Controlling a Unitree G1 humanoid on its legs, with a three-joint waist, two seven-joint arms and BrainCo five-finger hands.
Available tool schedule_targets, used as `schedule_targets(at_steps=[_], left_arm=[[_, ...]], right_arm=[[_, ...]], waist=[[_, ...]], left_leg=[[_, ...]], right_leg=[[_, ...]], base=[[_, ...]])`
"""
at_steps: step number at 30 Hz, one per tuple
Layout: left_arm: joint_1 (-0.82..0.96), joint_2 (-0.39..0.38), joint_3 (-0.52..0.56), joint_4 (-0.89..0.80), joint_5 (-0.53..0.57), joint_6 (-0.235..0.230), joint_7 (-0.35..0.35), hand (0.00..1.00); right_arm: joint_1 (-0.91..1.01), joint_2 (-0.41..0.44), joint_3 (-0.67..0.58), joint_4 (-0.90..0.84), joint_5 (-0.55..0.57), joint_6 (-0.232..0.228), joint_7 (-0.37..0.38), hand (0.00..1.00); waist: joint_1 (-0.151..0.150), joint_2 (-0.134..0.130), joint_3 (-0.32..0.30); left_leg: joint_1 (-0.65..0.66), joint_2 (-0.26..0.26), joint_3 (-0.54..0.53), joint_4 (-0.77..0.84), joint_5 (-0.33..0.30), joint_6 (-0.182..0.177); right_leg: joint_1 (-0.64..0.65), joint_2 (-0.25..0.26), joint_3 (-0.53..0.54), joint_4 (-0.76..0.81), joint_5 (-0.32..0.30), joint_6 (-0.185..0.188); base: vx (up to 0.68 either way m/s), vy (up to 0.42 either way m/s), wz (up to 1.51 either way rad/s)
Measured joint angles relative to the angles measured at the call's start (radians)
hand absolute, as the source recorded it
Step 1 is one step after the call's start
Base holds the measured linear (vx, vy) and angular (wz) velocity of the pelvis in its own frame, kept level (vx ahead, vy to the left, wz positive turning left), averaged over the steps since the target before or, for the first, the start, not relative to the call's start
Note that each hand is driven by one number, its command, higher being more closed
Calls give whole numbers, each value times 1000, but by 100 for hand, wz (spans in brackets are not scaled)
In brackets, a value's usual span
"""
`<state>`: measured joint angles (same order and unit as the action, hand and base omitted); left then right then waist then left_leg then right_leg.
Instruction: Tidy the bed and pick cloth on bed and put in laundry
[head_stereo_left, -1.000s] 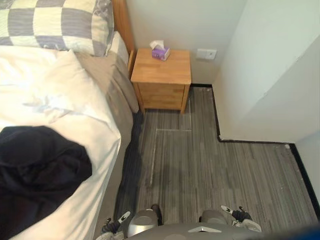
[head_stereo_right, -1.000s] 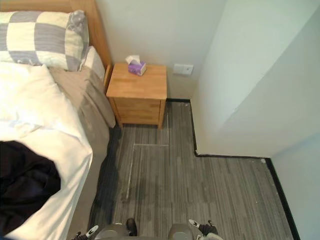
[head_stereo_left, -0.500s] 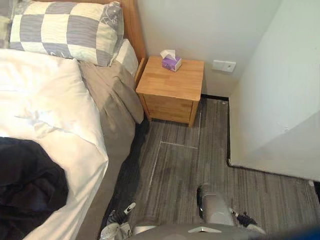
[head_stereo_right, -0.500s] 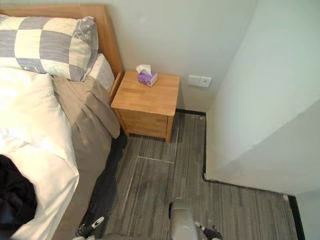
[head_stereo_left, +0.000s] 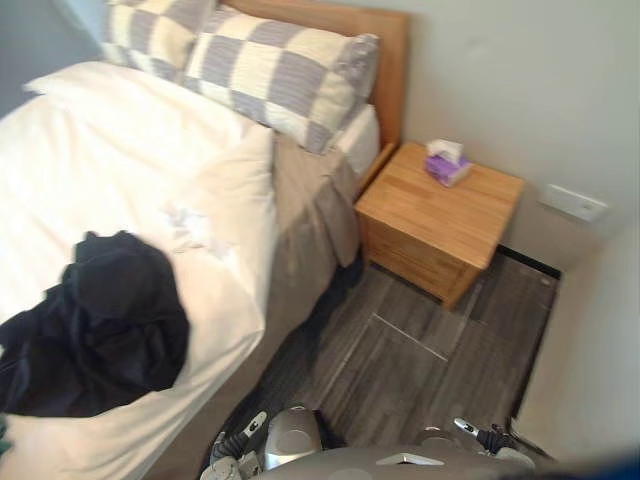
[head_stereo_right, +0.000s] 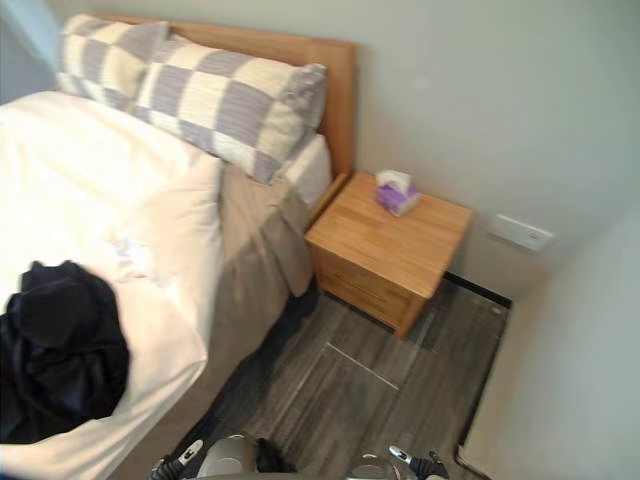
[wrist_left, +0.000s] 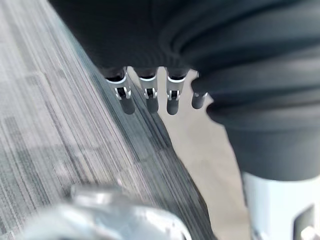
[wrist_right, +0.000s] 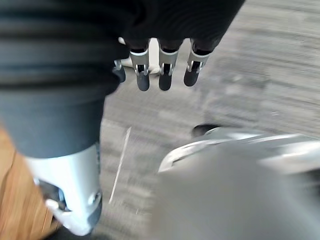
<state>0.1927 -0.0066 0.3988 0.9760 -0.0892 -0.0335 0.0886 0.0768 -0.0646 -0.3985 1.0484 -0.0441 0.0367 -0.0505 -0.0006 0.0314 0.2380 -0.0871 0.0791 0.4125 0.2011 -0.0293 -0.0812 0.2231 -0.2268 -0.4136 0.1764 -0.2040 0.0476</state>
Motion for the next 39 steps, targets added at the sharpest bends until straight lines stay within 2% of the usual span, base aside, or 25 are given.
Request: schedule_targets(at_steps=[1, 2, 4, 5, 8, 10, 11, 12, 13, 14, 15, 16, 18, 20, 22, 23, 24, 25, 26, 27, 28, 29, 31, 35, 39], left_arm=[[5, -5, -3, 13, -1, 0, -4, 0], [1, 16, -10, 20, 0, 0, -4, 0], [2, 42, -27, 20, 0, 1, -5, 0], [3, 52, -37, 28, 0, 3, -5, 0], [19, 52, -38, 28, 2, 7, -8, 0], [36, 48, -37, 44, 3, 10, -17, 0], [37, 49, -39, 66, 3, 15, -17, 0], [39, 50, -45, 69, 5, 26, -17, 0], [39, 50, -46, 68, 6, 28, -17, 0], [38, 53, -47, 68, 14, 29, -17, 0], [39, 60, -57, 68, 23, 30, -16, 0], [42, 70, -88, 67, 23, 30, -17, 0], [35, 76, -110, 63, 23, 29, -17, 0], [19, 77, -125, 57, 23, 25, -17, 0], [-8, 75, -125, 58, 25, 21, -16, 0], [-8, 75, -125, 58, 25, 21, -16, 0], [-23, 72, -111, 58, 32, 21, -16, 0], [-26, 73, -98, 57, 37, 20, -16, 0], [-20, 77, -41, 46, 43, 20, -16, 0], [-23, 57, 3, 46, 44, 20, -13, 0], [-20, 38, 5, 37, 44, 16, -14, 0], [-23, 11, 6, 35, 44, 10, -14, 0], [-17, -4, 5, 37, 44, 6, -13, 0], [-15, 3, 5, 38, 42, 6, -12, 0], [-9, 13, 30, 39, 36, 8, -2, 0]], right_arm=[[-4, -15, -8, 2, -8, -4, 1, 0], [-13, -1, -2, 18, -20, -3, 4, 0], [-26, 13, 2, 37, -21, -7, 8, 0], [-34, 17, 0, 51, -23, -5, 8, 0], [-32, 17, -22, 64, -46, -2, 14, 0], [-30, 18, -30, 68, -58, 0, 19, 0], [-31, 11, -31, 60, -57, 0, 20, 0], [-22, 7, -30, 42, -57, 0, 20, 0], [-8, 7, -26, 32, -56, -1, 20, 0], [-4, 7, -22, 24, -56, -2, 20, 0], [-3, 13, -21, 8, -55, -1, 20, 0], [3, 24, -21, 3, -47, -1, 18, 0], [8, 25, -20, 1, -28, -2, 17, 0], [7, 23, -19, 0, -15, -2, 17, 0], [7, 24, -18, -1, -1, -2, 15, 0], [7, 24, -18, -1, 0, -2, 15, 0], [8, 27, -16, -2, 14, -2, 11, 0], [11, 32, -13, -2, 20, -2, 10, 0], [30, 63, 4, -12, 22, -3, 8, 0], [35, 49, 8, -18, 22, -7, 8, 0], [48, 39, 11, -36, 22, -8, 8, 0], [51, 18, 19, -51, 22, -10, 8, 0], [46, 4, 23, -51, 23, -11, 8, 0], [53, 17, 14, -49, 28, -16, 6, 0], [99, 53, -105, -50, 71, -11, -1, 0]], waist=[[7, 12, -8], [17, -17, -15], [30, -56, -15], [36, -65, -13], [40, -54, -20], [45, -44, -26], [35, -33, -33], [18, -28, -38], [12, -22, -39], [11, -18, -34], [16, -28, -33], [14, -37, -31], [8, -39, -30], [5, -34, -30], [-2, -26, -32], [-2, -26, -32], [0, -29, -32], [1, -39, -35], [5, -84, -53], [9, -72, -49], [6, -53, -58], [6, -12, -60], [5, 13, -64], [3, 4, -68], [-4, -21, -80]], left_leg=[[15, -14, 37, -85, 51, 143], [28, -56, 25, -134, 66, 127], [29, -100, 3, -172, 72, 135], [34, -122, 3, -176, 72, 134], [80, -142, -15, -229, 72, 137], [128, -149, -35, -299, 51, 154], [144, -141, -38, -302, 30, 144], [165, -129, -40, -303, 4, 127], [177, -122, -42, -302, -3, 123], [180, -116, -59, -299, -3, 123], [186, -114, -109, -279, 0, 125], [202, -113, -143, -263, -1, 126], [220, -112, -189, -261, -5, 119], [223, -109, -249, -258, -10, 112], [208, -91, -337, -247, -20, 99], [208, -91, -338, -247, -21, 98], [204, -77, -374, -238, -32, 82], [197, -75, -371, -226, -48, 74], [176, -73, -306, -174, -86, 60], [180, -25, -244, -139, -96, 43], [178, 11, -190, -136, -86, 27], [191, 35, -182, -160, -62, -4], [222, 57, -184, -215, -33, -22], [259, 78, -177, -255, -17, -37], [263, 77, -166, -265, -16, -35]], right_leg=[[22, 22, -25, -11, -1, 30], [31, 5, -37, -29, 0, 37], [56, -11, -45, -62, 16, 53], [80, -21, -46, -76, 32, 73], [115, -18, -45, -62, 76, 79], [87, -34, -49, 85, 81, 79], [40, -59, -52, 241, 116, 89], [-21, -83, -35, 395, 198, 105], [-53, -89, -4, 472, 229, 115], [-110, -91, 34, 590, 207, 121], [-167, -95, 57, 700, 128, 132], [-195, -94, 53, 724, 55, 140], [-220, -87, 50, 653, -25, 141], [-253, -53, 109, 481, -41, 128], [-281, 35, 310, 230, -34, 129], [-281, 36, 312, 227, -34, 129], [-285, 68, 428, 102, 11, 114], [-282, 65, 442, 62, 48, 107], [-274, 29, 450, 5, 142, 104], [-248, 45, 411, 13, 103, 68], [-246, 57, 389, 13, 91, 59], [-236, 79, 369, 13, 85, 48], [-217, 105, 356, 1, 83, 47], [-188, 137, 347, -25, 82, 43], [-175, 135, 352, -57, 87, 29]], base=[[301, 212, 79], [275, 196, 83], [190, 85, 68], [166, 46, 62], [89, 15, 57], [40, 12, 59], [100, 11, 108], [175, 7, 115], [204, -3, 99], [295, -27, 89], [366, -41, 103], [306, -38, 91], [262, -70, 93], [227, -138, 99], [134, -191, 98], [141, -264, 97], [150, -293, 65], [158, -362, 88], [143, -367, 64], [224, -495, 66], [242, -416, 59], [195, -298, 35], [131, -179, 16], [76, -104, -1], [-1, 2, -6]])
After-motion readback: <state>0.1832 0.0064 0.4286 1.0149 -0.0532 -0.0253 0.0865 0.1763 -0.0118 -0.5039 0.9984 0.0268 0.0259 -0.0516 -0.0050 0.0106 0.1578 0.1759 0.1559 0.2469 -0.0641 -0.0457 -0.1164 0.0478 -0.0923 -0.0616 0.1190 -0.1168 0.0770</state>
